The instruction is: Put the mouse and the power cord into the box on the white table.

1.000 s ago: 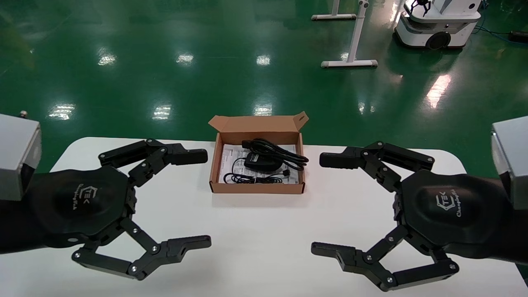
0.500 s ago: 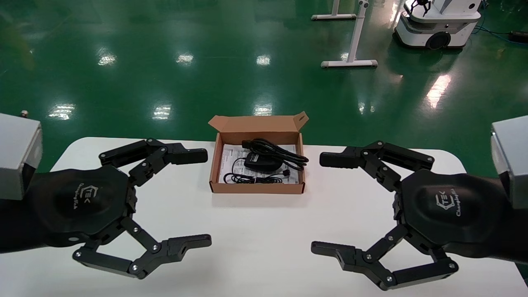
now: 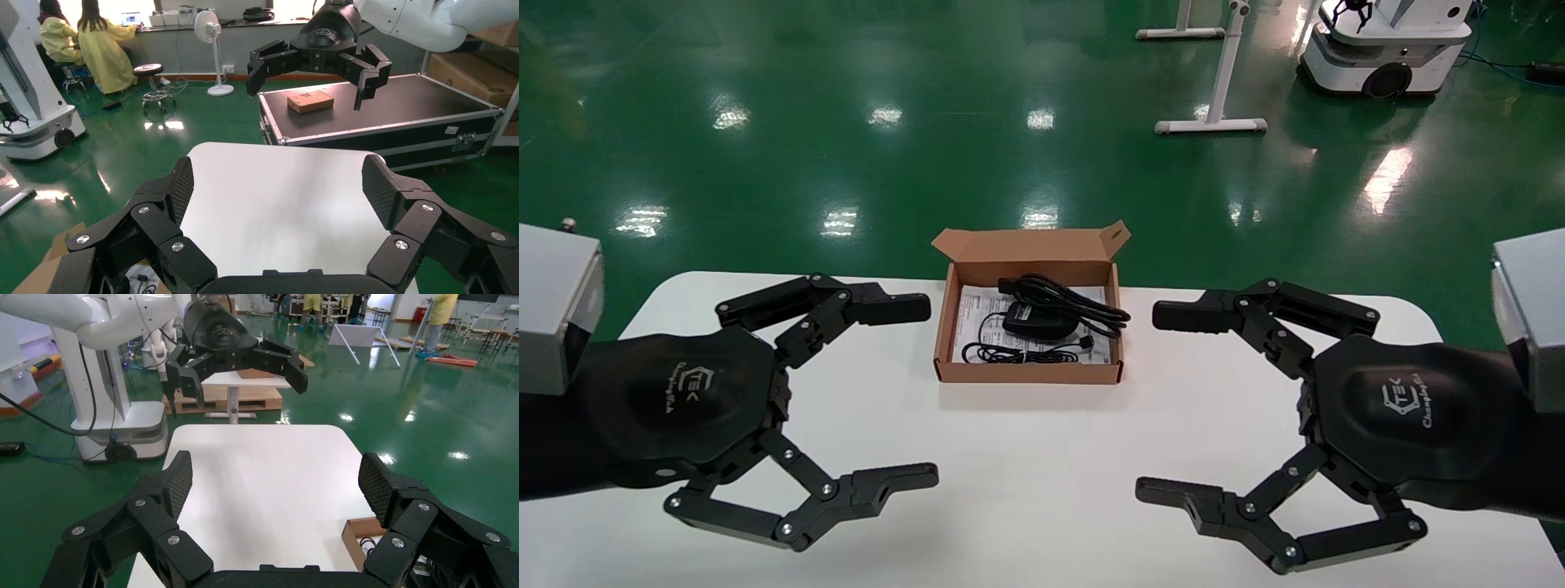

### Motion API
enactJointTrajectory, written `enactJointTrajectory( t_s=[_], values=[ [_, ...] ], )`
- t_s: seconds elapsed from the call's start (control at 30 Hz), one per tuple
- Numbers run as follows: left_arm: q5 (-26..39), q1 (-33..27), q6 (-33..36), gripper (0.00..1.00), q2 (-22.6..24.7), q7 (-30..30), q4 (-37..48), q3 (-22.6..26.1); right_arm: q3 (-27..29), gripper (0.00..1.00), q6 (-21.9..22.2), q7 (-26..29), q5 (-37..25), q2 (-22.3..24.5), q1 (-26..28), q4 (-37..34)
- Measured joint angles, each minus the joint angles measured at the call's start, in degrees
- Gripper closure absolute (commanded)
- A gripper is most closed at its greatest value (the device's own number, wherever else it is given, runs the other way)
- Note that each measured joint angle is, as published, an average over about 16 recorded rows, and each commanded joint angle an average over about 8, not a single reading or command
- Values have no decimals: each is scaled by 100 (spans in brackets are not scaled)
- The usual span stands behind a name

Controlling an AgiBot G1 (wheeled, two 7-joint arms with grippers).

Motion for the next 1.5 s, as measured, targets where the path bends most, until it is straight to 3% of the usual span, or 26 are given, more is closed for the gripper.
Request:
enactJointTrajectory(
  t_s=[1.5],
  values=[
    [1,-1,0,0,1,0,2,0,0,0,-1,0,0,0,0,-1]
  ],
)
